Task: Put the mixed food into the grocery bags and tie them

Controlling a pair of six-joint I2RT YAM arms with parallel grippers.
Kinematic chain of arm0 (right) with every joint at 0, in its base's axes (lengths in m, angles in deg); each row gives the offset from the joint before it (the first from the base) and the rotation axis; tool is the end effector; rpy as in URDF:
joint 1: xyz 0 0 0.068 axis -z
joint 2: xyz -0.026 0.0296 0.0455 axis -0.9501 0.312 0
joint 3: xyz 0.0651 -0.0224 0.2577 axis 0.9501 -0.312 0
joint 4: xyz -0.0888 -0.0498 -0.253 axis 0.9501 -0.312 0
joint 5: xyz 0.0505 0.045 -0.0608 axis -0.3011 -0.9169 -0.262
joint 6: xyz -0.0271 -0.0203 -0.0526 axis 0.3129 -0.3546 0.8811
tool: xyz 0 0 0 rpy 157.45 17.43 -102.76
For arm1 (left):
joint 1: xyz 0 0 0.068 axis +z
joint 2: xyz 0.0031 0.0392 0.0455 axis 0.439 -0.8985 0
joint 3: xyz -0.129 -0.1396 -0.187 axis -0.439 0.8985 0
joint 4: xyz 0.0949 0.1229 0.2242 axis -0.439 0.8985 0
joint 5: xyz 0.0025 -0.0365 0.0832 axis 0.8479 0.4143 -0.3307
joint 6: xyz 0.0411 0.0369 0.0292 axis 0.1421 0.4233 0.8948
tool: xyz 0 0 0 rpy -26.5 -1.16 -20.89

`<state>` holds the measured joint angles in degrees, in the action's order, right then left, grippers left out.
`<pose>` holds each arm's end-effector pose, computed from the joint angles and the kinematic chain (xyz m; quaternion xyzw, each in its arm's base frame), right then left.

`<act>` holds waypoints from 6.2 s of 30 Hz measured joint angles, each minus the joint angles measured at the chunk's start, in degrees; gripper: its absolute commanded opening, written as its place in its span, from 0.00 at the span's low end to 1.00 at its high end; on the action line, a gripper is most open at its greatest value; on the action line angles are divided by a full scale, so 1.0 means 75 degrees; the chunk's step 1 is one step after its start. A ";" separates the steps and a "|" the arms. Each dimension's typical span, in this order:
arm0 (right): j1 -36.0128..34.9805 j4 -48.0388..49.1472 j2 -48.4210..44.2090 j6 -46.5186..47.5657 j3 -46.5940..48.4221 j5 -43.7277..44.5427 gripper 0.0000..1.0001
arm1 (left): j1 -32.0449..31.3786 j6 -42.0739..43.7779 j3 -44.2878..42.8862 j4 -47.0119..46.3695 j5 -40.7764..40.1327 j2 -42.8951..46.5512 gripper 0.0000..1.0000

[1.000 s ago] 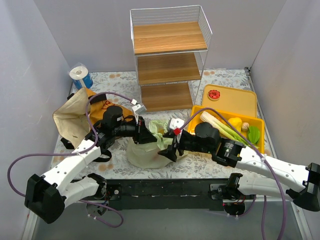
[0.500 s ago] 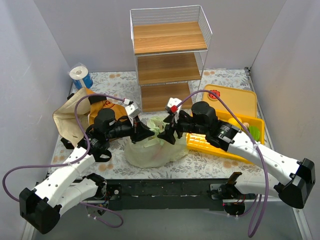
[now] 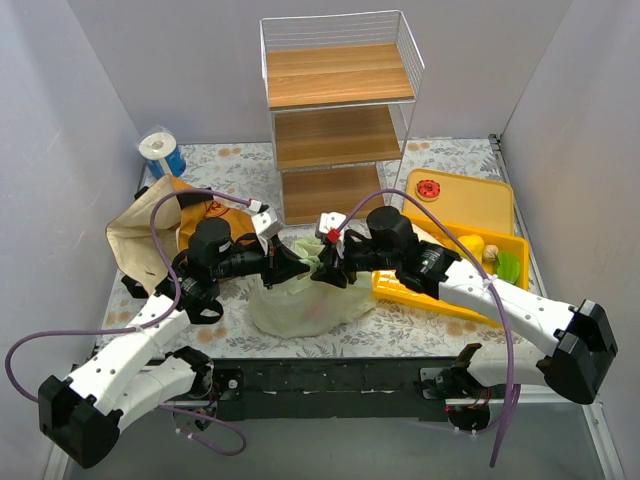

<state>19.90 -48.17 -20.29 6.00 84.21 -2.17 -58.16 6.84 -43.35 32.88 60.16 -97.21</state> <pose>0.1710 0.2524 0.3086 -0.5291 0.6018 0.3688 0.4710 0.1738 -0.1465 0.3023 0.1383 0.7644 -0.5690 0.2699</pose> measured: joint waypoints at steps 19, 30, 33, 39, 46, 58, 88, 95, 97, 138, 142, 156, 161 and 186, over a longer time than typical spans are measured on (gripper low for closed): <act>-0.0131 0.0851 -0.0277 0.0647 -0.0475 0.0705 0.01 | -0.0055 0.0254 -0.0303 0.0099 0.0280 -0.0332 0.00; -0.0382 0.0883 -0.0326 0.0740 -0.0510 0.1507 0.01 | -0.0143 0.0274 -0.0647 0.0449 0.0119 -0.0688 0.41; -0.0408 0.0927 -0.0393 0.0734 -0.0606 0.1542 0.01 | -0.0192 0.0309 -0.0697 0.0498 -0.0041 -0.0749 0.42; -0.0495 0.0927 -0.0504 0.0734 -0.0606 0.1533 0.01 | -0.0309 0.0393 -0.0758 0.0592 -0.0318 -0.1008 0.31; -0.0466 0.0764 -0.0519 0.0764 -0.0606 0.1754 0.03 | -0.0411 0.0548 -0.0743 0.0656 -0.0676 -0.1116 0.00; -0.0586 0.0035 -0.1262 0.0370 -0.0516 0.1714 0.69 | -0.0525 0.0758 -0.0495 0.0181 -0.1297 -0.0886 0.00; 0.1612 -0.2524 0.2171 0.1510 0.2104 -0.3541 0.35 | -0.2355 0.2672 0.0297 0.0038 -0.4570 0.0347 0.00; 0.1606 -0.1944 0.2052 0.1443 0.1434 -0.4348 0.49 | -0.2372 0.2678 0.0458 -0.0251 -0.4876 0.0382 0.00; 0.1594 -0.1539 0.1897 0.1215 0.1008 -0.4389 0.53 | -0.2387 0.2585 0.0516 -0.0289 -0.4873 0.0367 0.00; 0.0758 0.2337 0.0408 -0.1920 -0.1169 -0.0947 0.01 | -0.2396 0.0425 0.0600 -0.0533 -0.5447 0.0315 0.00; 0.0729 0.1877 0.0015 -0.1903 -0.1166 -0.0530 0.01 | -0.2407 0.0373 0.0460 -0.0318 -0.5444 0.0219 0.00; 0.0694 0.1142 -0.0583 -0.1903 -0.1180 0.0475 0.01 | -0.2436 0.0411 0.0239 -0.0055 -0.5362 -0.0058 0.06; 0.0638 0.0868 -0.0586 -0.1894 -0.1157 0.1288 0.01 | -0.2433 0.0440 0.0219 0.0070 -0.5362 -0.0047 0.15; 0.0723 0.0061 -0.0629 -0.1871 -0.1160 0.2454 0.01 | -0.2430 0.0318 -0.0580 0.0950 -0.5560 0.0624 0.66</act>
<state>25.32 -47.71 -25.01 -8.03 75.51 16.24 -76.39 9.22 -47.70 40.01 18.46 -92.54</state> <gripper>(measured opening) 0.029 0.695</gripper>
